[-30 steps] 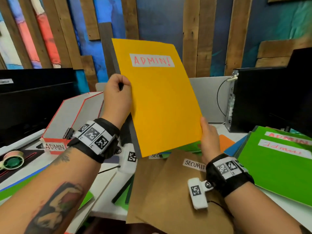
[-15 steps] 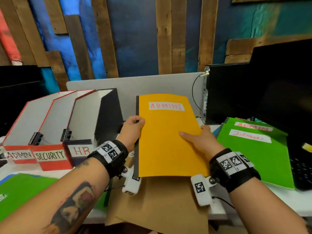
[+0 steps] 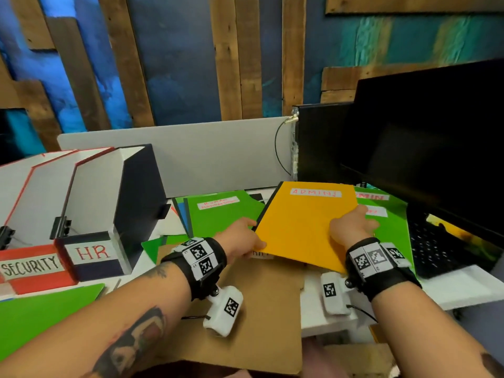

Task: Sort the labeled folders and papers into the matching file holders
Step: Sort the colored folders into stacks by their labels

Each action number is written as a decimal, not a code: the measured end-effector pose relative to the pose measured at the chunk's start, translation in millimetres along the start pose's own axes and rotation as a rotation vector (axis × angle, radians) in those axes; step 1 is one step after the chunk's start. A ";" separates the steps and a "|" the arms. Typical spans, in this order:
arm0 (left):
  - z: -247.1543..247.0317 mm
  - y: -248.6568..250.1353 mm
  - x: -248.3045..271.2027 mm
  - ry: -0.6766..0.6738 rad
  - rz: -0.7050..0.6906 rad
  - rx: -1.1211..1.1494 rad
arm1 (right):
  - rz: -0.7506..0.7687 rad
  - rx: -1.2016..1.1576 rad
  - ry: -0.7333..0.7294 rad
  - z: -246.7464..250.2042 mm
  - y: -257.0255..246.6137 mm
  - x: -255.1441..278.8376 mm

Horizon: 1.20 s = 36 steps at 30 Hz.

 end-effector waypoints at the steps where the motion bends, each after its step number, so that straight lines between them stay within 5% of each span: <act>1: -2.8 -0.3 -3.8 0.006 0.025 0.058 | 0.027 0.088 -0.004 2.6 -0.4 2.6; 5: -10.8 8.2 -13.8 -0.013 0.071 0.309 | 0.246 0.463 -0.156 -2.7 -9.1 22.8; 10: -27.2 25.3 -21.8 -0.102 0.005 0.371 | 0.588 0.625 -0.600 -32.1 -22.8 66.5; 12: -35.3 30.9 -20.7 -0.142 -0.015 0.374 | 0.672 0.660 -0.599 -43.9 -23.8 71.9; 16: -38.6 30.1 -17.8 -0.112 -0.024 0.151 | 0.597 0.705 -0.491 -50.9 -13.6 57.6; 20: -14.6 21.2 -7.5 -0.071 0.013 -0.607 | 0.484 0.788 -0.472 -47.6 4.0 40.5; 22: 0.9 10.7 -5.2 -0.051 0.094 -0.806 | 0.432 0.735 -0.474 -45.4 10.0 35.6; 27: 33.5 -15.7 1.4 0.065 0.307 -0.841 | 0.424 0.605 -0.546 -43.8 5.2 44.1; 32: 44.9 -30.7 6.5 0.114 0.352 -0.870 | 0.449 0.505 -0.817 -58.7 -6.4 75.0; 36: 48.4 -30.7 6.9 0.094 0.320 -0.792 | 0.454 0.576 -0.834 -70.2 -7.1 91.1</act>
Point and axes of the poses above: each hand's wrist, its own x-axis away from the middle knuckle, its own z-axis out of the back of the hand, y = z × x, the point moved 5 cm from there along -x, towards the middle knuckle, and after that the axes turned 5 degrees about -x, right-handed, at the moved point
